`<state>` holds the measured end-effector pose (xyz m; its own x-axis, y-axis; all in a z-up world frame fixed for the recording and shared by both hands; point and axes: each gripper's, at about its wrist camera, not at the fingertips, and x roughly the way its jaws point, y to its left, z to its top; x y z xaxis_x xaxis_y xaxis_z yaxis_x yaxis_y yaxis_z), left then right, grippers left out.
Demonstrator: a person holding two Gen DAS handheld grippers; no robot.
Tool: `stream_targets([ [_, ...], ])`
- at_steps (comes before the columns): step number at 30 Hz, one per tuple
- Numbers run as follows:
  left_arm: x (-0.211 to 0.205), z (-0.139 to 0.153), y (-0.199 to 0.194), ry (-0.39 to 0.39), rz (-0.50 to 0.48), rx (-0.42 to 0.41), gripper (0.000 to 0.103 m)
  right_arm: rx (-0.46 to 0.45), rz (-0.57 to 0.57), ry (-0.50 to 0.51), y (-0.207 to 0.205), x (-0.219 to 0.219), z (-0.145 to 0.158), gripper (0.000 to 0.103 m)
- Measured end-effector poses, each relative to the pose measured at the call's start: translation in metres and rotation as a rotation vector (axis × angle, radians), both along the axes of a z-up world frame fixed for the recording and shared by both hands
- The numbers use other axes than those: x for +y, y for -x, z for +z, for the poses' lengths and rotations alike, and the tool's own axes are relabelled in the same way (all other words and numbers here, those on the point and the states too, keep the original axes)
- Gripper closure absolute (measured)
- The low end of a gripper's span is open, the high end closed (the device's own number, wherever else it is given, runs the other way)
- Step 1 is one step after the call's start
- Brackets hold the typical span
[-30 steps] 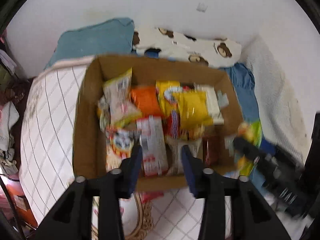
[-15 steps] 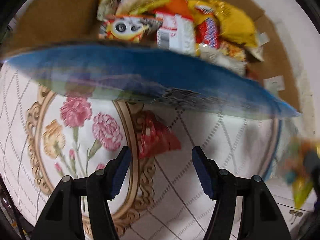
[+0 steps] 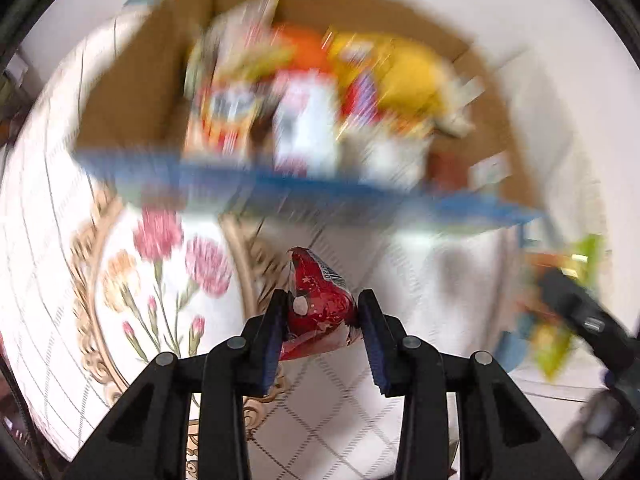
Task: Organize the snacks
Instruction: 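Carry both packs into the box and open both tools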
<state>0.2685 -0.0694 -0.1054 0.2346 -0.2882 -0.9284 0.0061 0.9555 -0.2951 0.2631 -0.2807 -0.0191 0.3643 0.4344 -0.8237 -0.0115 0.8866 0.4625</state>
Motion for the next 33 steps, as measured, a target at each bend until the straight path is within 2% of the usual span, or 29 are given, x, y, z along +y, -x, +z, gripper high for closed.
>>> stream_targets([
  [2,0.000,0.036,-0.013,0.007,-0.011,-0.070,0.070,-0.048,0.017,0.000,-0.014,0.004,0.021,0.039],
  [4,0.000,0.060,-0.033,-0.012,-0.010,-0.124,0.070,-0.088,0.035,0.018,-0.033,0.010,0.036,0.039],
  [6,0.003,0.071,-0.053,-0.038,-0.014,-0.150,0.070,-0.114,0.062,0.049,-0.055,0.020,0.045,0.039],
  [8,0.013,0.075,-0.076,-0.060,-0.002,-0.152,0.070,-0.123,0.087,0.080,-0.078,0.031,0.046,0.039],
  [13,0.026,0.057,-0.122,-0.092,0.001,-0.077,0.069,-0.093,0.143,0.124,-0.124,0.059,0.030,0.039],
  [14,0.026,0.051,-0.129,-0.086,-0.004,-0.055,0.068,-0.077,0.161,0.131,-0.133,0.065,0.025,0.037],
  [16,0.028,0.037,-0.142,-0.079,-0.001,-0.007,0.067,-0.037,0.159,0.146,-0.145,0.072,0.012,0.024],
  [17,0.029,0.033,-0.147,-0.088,0.007,0.016,0.067,-0.009,0.163,0.144,-0.152,0.074,0.005,0.012],
  [18,0.029,0.029,-0.151,-0.100,0.011,0.028,0.067,0.001,0.160,0.148,-0.154,0.074,0.001,0.005],
  [19,0.029,0.027,-0.153,-0.111,0.008,0.032,0.060,0.009,0.149,0.162,-0.156,0.073,-0.002,0.005],
  [20,0.027,0.024,-0.154,-0.132,0.005,0.035,0.046,0.015,0.142,0.182,-0.158,0.073,-0.005,0.005],
  [21,0.027,0.023,-0.154,-0.146,0.006,0.034,0.038,0.023,0.136,0.201,-0.158,0.071,-0.006,0.003],
  [22,0.027,0.023,-0.153,-0.147,0.006,0.029,0.024,0.035,0.132,0.223,-0.158,0.069,-0.009,0.003],
  [23,0.027,0.022,-0.151,-0.153,0.003,0.026,0.016,0.038,0.127,0.235,-0.158,0.067,-0.010,0.003],
  [26,0.027,0.019,-0.147,-0.170,0.006,0.026,0.009,0.050,0.116,0.283,-0.157,0.060,-0.016,0.002],
  [29,0.028,0.014,-0.140,-0.171,0.019,0.033,0.008,0.080,0.103,0.331,-0.155,0.052,-0.025,0.002],
  [33,0.028,0.008,-0.128,-0.189,0.029,0.034,0.008,0.089,0.089,0.346,-0.149,0.044,-0.029,0.002],
])
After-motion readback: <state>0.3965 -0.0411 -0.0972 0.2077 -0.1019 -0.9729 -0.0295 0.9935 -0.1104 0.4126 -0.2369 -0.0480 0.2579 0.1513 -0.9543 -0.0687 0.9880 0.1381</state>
